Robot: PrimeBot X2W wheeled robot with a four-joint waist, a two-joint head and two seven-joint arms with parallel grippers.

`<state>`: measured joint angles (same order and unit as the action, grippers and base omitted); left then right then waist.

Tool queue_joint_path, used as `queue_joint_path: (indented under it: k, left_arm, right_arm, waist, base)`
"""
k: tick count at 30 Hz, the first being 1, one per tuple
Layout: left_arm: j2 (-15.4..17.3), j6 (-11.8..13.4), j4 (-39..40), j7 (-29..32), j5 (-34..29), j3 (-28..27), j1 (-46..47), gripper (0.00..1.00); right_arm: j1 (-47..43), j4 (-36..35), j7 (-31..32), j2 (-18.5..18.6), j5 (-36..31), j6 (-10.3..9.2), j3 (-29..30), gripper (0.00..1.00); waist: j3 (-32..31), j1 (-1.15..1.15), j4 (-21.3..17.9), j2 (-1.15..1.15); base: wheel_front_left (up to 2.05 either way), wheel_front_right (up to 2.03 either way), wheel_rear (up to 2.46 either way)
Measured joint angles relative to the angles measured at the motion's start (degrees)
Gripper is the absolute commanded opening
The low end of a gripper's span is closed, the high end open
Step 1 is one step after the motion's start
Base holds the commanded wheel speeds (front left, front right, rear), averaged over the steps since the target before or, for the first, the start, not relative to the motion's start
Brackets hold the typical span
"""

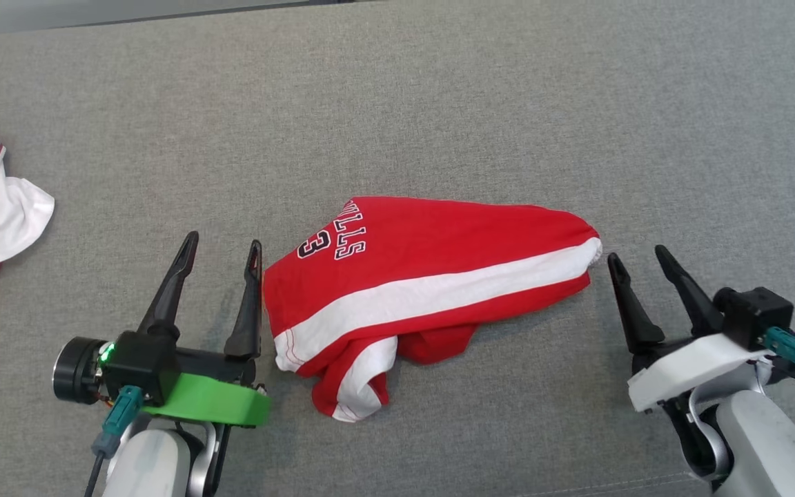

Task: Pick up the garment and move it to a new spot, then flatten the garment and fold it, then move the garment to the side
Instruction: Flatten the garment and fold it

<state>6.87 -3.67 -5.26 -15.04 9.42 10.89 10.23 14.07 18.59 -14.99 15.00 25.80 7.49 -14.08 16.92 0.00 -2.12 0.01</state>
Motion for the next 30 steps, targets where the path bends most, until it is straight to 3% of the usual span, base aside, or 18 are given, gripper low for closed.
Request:
queue_joint_path:
  k: [8, 13, 30]
  left_arm:
    - [1.1, 1.9, 1.1, 0.0, 0.6, -2.6, -2.5, 1.0]
    - [1.8, 2.8, 2.0, 0.1, 1.0, -3.7, -3.9, 1.0]
    - [2.3, 3.2, 3.1, 0.9, 1.6, -2.8, -5.5, 1.0]
  right_arm:
    - [-5.1, -13.6, -0.1, -4.3, -8.5, 0.0, 11.1, 1.0]
    - [-6.4, -18.4, -0.1, -8.0, -13.3, 0.0, 13.3, 1.0]
    - [-8.4, -17.4, 0.6, -9.5, -14.5, 0.0, 11.8, 1.0]
  waist:
    - [-2.4, 0.0, -0.5, 0.0]
    - [-3.8, 0.0, -0.6, 0.0]
    - [-4.4, 0.0, 0.7, -0.01]
  base:
    - [0.0, 0.0, 0.0]
    - [0.0, 0.0, 0.0]
    - [0.0, 0.0, 0.0]
